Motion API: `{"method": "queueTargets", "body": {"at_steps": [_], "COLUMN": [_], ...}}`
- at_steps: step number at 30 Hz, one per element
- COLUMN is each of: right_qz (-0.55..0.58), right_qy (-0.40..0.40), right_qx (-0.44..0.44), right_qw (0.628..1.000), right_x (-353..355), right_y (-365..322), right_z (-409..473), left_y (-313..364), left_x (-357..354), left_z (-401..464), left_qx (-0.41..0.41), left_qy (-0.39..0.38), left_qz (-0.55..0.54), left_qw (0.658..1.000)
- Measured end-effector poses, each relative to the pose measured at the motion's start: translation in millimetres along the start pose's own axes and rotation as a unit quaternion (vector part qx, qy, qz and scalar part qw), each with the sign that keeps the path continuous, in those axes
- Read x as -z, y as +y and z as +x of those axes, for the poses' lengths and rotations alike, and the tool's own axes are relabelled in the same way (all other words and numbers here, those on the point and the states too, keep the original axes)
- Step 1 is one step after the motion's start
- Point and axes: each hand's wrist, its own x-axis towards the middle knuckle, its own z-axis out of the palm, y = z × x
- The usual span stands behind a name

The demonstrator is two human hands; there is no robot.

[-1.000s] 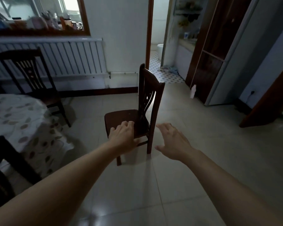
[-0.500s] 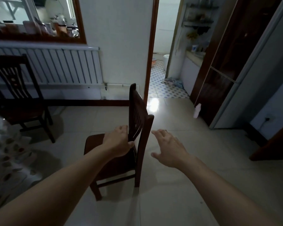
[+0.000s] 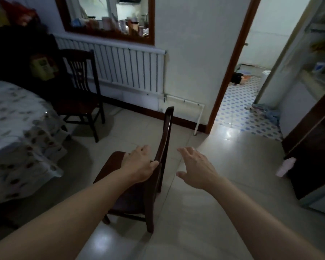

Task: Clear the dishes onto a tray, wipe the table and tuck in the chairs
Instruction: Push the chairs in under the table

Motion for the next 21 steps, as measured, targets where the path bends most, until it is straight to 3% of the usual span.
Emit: {"method": "queueTargets", "body": {"at_steps": [8, 14, 21], "right_qz": [0.007, -0.015, -0.050], "right_qy": [-0.026, -0.061, -0.112], "right_qx": [0.107, 0.148, 0.257], "right_qw": [0.994, 0.987, 0.958], "right_x": [6.4, 3.8, -9.5], "right_y": [52.0, 81.0, 89.3], "right_z": [101.3, 169.4, 245.7], "left_y": [19.5, 23.3, 22.2], "left_x": [-8.9, -22.3, -46.2], "left_z": [79.4, 135.0, 160.9], "left_qx": [0.097, 0.121, 0.185], "left_qy": [0.036, 0.000, 0.018], "left_qz": [-0.034, -0.024, -0.049], "left_qw": [0.994, 0.992, 0.981]}}
